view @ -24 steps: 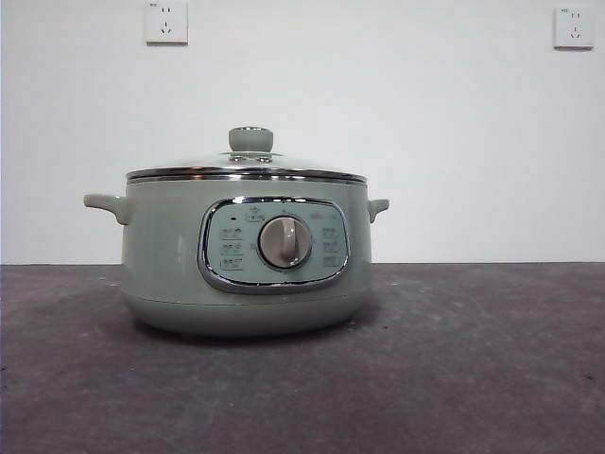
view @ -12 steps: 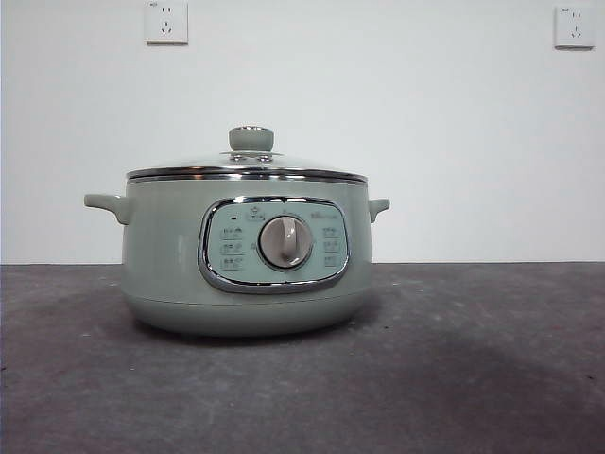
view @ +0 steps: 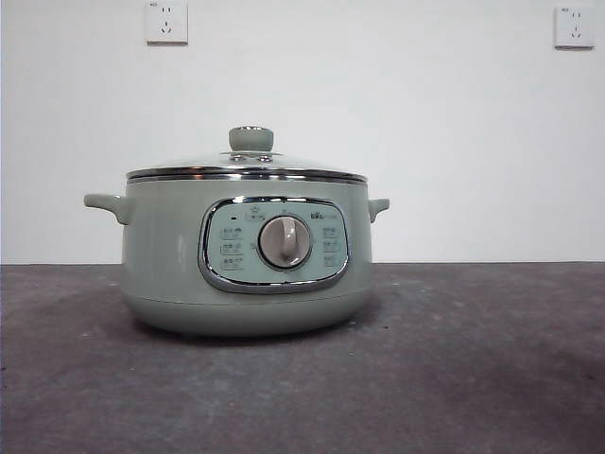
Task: Pick up the egg,open the lid,put the egg in the pot,close the lid
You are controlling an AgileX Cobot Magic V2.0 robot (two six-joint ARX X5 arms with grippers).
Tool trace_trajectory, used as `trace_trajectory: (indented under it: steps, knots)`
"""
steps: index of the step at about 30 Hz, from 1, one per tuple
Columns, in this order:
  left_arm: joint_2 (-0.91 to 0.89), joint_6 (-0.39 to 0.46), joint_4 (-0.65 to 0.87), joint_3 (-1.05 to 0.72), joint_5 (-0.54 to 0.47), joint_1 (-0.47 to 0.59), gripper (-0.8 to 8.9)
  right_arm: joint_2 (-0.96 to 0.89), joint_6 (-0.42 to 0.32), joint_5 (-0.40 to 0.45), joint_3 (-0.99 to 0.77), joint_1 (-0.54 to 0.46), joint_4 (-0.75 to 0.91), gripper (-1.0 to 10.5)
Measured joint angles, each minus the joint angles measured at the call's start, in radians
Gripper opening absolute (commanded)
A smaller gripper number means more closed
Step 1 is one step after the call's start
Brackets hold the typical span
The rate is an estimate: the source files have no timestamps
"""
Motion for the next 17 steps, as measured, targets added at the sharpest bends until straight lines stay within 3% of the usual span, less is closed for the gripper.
trace_trajectory:
  steps: [17]
  knots:
    - [0.010,-0.006,0.000,0.000,0.000,0.000,-0.04,-0.003,0.007,0.000,-0.001,0.000,0.002,0.0]
